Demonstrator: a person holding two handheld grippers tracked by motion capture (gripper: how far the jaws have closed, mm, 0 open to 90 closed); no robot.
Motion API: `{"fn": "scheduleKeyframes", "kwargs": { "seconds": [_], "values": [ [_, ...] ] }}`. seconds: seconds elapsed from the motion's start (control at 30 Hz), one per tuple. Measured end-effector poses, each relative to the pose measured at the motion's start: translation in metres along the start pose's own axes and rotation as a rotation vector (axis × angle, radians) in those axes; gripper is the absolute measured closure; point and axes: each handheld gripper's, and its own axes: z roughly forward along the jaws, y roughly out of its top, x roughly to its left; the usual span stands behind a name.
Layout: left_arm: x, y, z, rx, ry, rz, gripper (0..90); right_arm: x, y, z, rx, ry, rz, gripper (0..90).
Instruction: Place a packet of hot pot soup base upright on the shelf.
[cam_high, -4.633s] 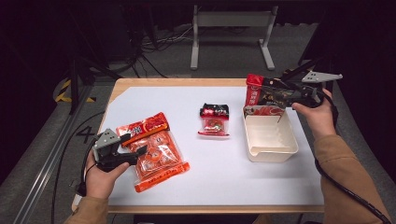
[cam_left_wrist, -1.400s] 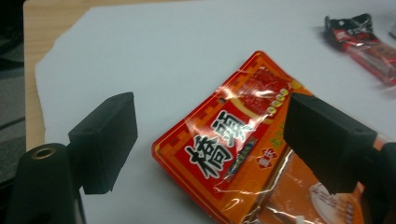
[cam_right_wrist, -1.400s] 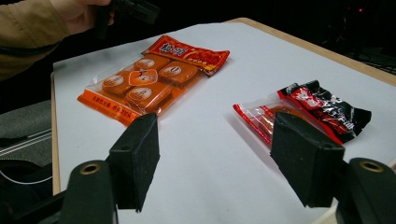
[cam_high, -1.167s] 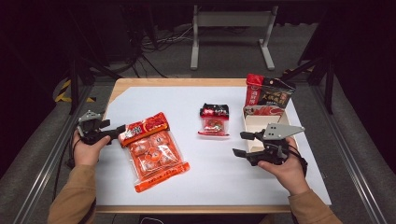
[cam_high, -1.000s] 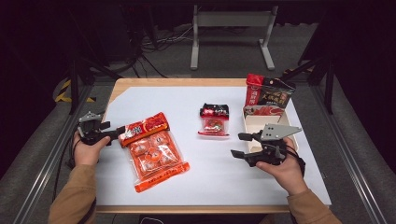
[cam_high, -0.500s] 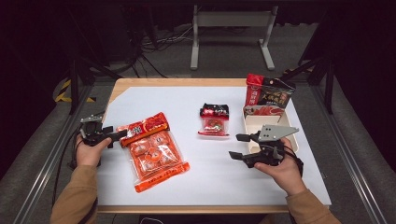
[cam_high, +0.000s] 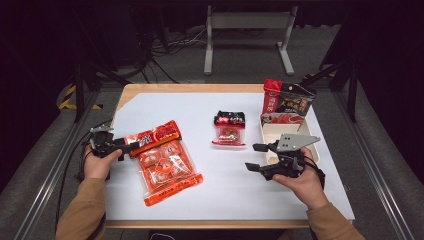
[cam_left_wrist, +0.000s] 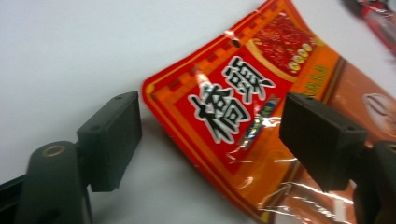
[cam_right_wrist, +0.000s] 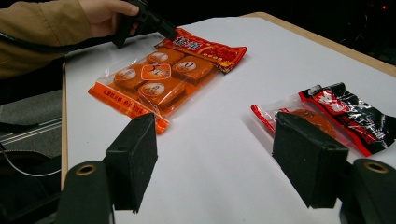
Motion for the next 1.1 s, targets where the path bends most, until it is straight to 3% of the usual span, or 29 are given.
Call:
{"fn": "scheduleKeyframes", "kwargs": {
  "seconds": [0.23, 0.37, 0.5, 0.77, 0.83, 0.93, 1.1],
  "values": [
    [-0.009, 0.002, 0.003, -0.023, -0.065, 0.011, 26.5, 0.000, 0.000, 0.001, 0.004, 0.003, -0.004, 31.6],
    [-0.012, 0.004, 0.006, -0.030, -0.075, 0.026, 31.5, 0.000, -0.001, 0.002, 0.006, 0.004, -0.004, 31.4],
    [-0.015, 0.002, 0.013, -0.021, -0.101, 0.003, 36.3, 0.001, -0.001, 0.003, 0.010, 0.005, -0.008, 31.1],
    [-0.020, 0.004, 0.013, -0.015, -0.071, 0.031, 59.0, 0.001, -0.001, 0.003, 0.010, 0.007, -0.009, 30.9],
    [-0.022, 0.004, 0.014, -0.010, -0.039, 0.058, 61.3, 0.001, -0.001, 0.003, 0.010, 0.008, -0.009, 30.9],
    [-0.024, 0.002, 0.017, -0.005, -0.027, 0.057, 60.8, 0.001, -0.002, 0.003, 0.010, 0.009, -0.009, 30.7],
    [-0.026, 0.001, 0.019, 0.027, -0.002, 0.061, 75.8, 0.001, -0.002, 0.004, 0.014, 0.011, -0.010, 30.7]
  ]
}}
